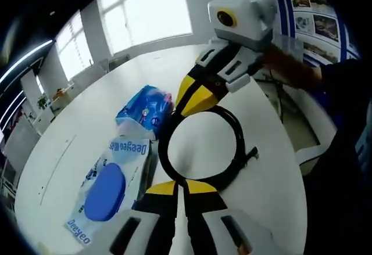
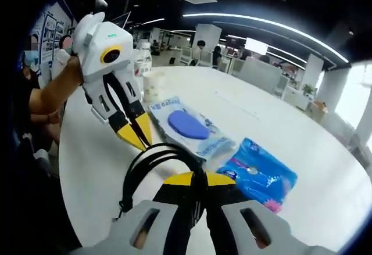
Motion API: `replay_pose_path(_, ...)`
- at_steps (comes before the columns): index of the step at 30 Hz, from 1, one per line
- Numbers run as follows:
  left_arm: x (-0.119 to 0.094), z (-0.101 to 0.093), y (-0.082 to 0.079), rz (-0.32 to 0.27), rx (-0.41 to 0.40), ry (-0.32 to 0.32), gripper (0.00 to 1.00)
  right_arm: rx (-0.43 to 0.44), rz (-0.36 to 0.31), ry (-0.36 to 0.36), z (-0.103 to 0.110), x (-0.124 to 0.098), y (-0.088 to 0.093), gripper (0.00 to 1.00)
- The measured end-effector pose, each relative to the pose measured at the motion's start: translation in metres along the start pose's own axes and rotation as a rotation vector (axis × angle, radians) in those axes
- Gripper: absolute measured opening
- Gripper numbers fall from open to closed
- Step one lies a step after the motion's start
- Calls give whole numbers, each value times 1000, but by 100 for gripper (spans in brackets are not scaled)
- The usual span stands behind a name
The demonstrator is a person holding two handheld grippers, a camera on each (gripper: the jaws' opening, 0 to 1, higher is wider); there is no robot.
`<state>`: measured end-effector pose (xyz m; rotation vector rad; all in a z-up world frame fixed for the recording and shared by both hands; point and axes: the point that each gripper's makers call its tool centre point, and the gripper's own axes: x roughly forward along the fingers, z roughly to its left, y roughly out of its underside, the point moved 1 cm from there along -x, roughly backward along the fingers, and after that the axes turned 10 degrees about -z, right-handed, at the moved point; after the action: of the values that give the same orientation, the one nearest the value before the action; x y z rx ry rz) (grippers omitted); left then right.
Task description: Arrange the tabletop items into an orderly group along one side of the table until the central work area is clear of visible clutter.
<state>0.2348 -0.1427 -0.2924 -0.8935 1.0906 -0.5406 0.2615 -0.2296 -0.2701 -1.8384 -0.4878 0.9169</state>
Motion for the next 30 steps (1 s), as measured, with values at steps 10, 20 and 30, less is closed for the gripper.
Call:
replay_pose_path(10, 17, 1, 9, 32, 20, -23, 0, -18, 78, 9, -5, 10, 37, 3)
replay_pose_path(20, 12, 4, 15, 35, 3, -29, 0, -11, 96, 18, -12, 10, 46, 1)
replay_pose_path(30, 7, -1, 7, -40, -25, -14, 0, -3, 32, -12, -3, 2, 27, 6)
